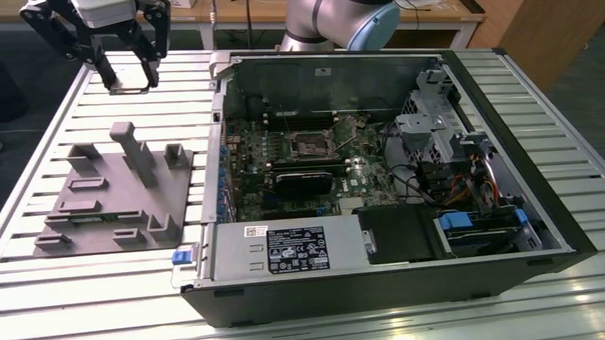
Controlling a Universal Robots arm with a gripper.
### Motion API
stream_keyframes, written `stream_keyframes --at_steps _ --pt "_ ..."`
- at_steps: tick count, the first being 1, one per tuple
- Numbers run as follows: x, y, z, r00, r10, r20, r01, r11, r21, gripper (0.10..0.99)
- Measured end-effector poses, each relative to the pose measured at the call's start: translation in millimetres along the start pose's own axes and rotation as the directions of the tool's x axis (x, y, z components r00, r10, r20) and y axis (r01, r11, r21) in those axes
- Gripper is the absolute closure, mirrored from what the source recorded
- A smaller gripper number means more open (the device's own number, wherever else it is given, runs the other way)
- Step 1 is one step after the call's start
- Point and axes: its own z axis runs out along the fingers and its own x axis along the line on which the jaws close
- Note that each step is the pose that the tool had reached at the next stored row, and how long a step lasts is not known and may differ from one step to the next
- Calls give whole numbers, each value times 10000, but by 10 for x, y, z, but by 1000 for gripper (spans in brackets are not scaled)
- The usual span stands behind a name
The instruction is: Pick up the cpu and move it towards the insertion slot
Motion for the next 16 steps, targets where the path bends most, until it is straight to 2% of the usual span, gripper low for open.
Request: stream_keyframes --at_steps 16 --pt "-78 40 2 10000 0 0 0 10000 0 541"
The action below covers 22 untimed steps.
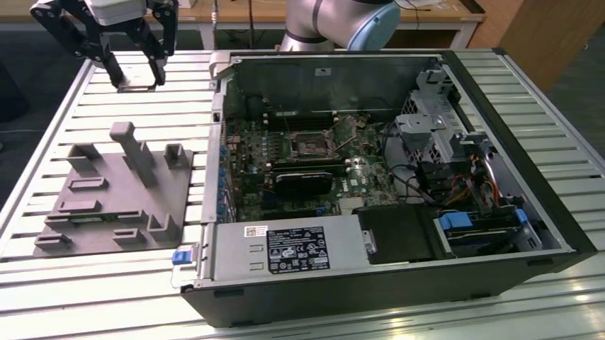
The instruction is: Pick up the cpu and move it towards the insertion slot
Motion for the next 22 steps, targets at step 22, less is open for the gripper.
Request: stream_keyframes --at_steps 22 --pt "-151 83 4 10000 0 0 0 10000 0 541"
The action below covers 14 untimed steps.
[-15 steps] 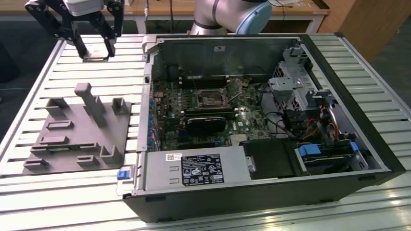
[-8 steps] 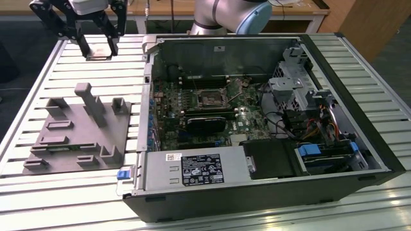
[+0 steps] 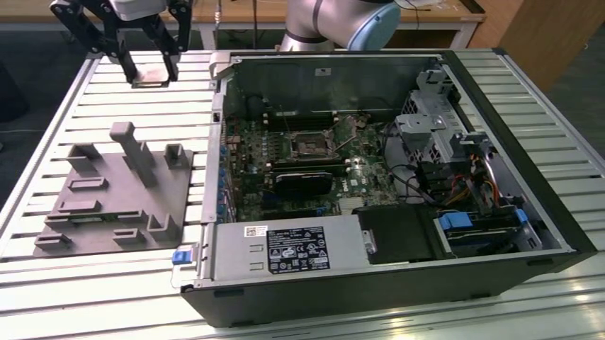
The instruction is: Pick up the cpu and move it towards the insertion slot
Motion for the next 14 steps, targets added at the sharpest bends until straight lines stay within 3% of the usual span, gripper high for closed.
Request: stream_keyframes --at_steps 14 --pt "-73 29 2 10000 0 0 0 10000 0 541"
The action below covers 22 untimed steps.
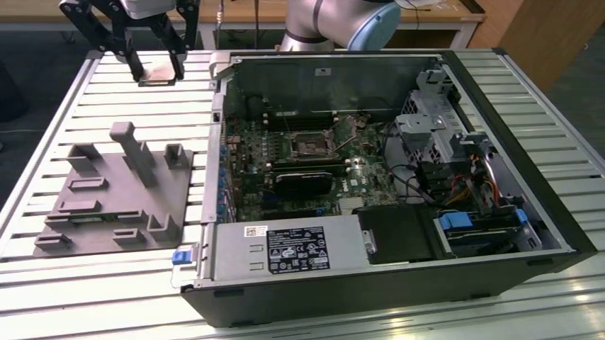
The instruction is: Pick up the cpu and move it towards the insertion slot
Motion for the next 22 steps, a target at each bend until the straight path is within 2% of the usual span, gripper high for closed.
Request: stream_keyframes --at_steps 22 --pt "-105 43 2 10000 0 0 0 10000 0 541"
